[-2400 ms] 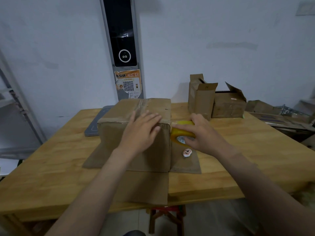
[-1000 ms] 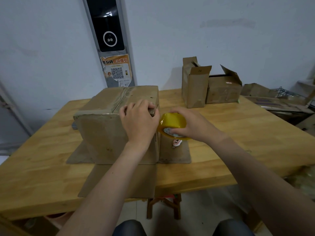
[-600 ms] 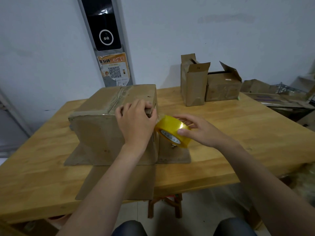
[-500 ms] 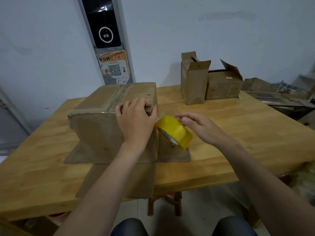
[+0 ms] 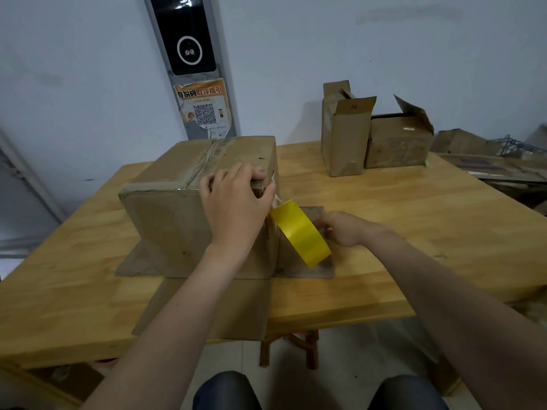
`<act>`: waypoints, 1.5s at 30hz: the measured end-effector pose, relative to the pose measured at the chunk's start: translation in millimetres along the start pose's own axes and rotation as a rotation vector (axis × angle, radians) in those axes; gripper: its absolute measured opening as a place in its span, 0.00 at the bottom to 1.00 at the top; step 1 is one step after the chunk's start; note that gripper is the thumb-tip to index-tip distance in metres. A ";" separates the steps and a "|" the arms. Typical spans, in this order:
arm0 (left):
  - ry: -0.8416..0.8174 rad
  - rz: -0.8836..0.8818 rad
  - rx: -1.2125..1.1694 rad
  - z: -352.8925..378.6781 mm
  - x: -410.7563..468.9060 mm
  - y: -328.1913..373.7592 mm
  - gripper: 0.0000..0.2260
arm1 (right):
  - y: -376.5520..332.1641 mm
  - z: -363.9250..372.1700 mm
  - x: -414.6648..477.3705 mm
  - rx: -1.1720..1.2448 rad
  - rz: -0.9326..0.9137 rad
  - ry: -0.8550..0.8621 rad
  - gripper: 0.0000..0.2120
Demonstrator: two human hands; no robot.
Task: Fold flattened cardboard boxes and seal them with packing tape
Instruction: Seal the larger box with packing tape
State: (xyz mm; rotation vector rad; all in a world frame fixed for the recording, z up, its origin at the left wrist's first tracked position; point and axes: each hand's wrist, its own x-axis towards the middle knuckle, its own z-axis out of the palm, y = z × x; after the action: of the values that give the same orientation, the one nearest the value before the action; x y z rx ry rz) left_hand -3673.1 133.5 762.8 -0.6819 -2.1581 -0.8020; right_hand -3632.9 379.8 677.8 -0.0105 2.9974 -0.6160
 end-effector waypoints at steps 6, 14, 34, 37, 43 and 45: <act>-0.007 -0.007 -0.009 1.3 -0.1 -0.7 0.08 | 8.1 5.2 1.2 -0.014 0.013 0.031 0.16; -0.007 -0.013 -0.006 1.1 -0.5 0.6 0.08 | 21.8 3.1 -19.0 -0.024 0.113 0.172 0.08; 0.003 0.011 -0.011 0.5 -2.1 -1.4 0.09 | 21.6 17.8 -43.7 -0.126 0.187 0.120 0.10; -0.008 0.014 -0.028 -1.4 -2.7 -2.2 0.09 | 21.3 15.8 -44.7 -0.086 0.250 0.131 0.13; -0.002 0.043 -0.039 -7.1 -9.2 1.9 0.08 | -18.3 -31.1 -49.7 0.121 0.139 0.411 0.11; -0.005 0.052 -0.026 -8.9 -11.8 5.5 0.08 | -40.7 -56.8 -43.6 0.195 0.070 0.531 0.11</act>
State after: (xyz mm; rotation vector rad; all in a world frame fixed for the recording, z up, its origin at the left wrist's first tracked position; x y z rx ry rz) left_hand -3658.4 128.2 760.4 -0.7510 -2.1283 -0.8028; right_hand -3594.4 365.7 749.3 0.3174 3.3927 -1.0452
